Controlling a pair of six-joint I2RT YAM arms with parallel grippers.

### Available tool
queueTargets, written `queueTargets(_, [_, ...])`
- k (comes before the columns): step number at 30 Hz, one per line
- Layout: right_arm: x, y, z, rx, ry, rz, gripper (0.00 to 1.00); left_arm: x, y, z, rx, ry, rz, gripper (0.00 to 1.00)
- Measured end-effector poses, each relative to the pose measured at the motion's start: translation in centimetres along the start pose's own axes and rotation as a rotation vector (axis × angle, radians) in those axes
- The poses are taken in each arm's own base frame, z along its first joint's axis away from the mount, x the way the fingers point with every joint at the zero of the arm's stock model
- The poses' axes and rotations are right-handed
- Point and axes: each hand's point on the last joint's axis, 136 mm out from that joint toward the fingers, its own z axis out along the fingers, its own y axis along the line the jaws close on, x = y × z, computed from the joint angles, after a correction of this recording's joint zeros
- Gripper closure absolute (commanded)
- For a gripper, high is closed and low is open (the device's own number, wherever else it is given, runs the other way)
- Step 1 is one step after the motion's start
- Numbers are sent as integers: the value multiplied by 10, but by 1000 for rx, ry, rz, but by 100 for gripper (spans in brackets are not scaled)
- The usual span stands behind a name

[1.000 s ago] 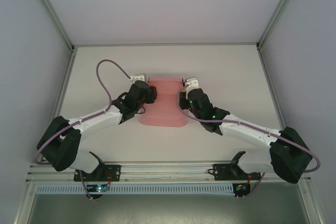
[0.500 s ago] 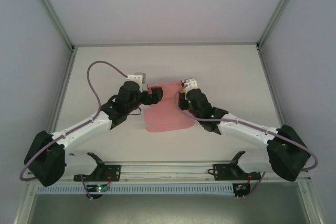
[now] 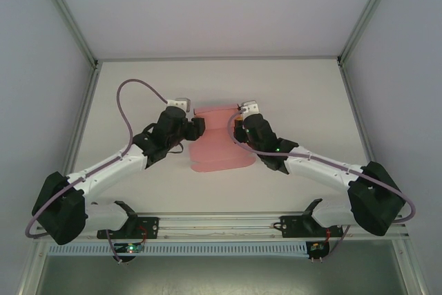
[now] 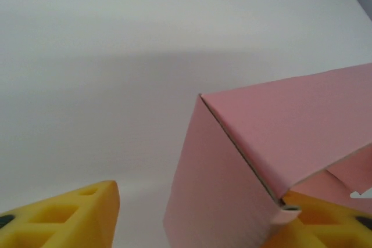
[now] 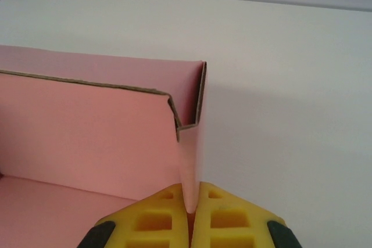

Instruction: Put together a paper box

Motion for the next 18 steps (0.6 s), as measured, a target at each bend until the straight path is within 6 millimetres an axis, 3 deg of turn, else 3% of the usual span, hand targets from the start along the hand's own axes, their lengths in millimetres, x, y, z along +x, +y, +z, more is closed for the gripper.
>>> queueTargets(4, [4,-1,3,5,14,-2,100,0,1,9,-26,12,3,57])
queueTargets(18, [4,-5,12,38,26,15,100,15,-2,30,-40,76,16,59])
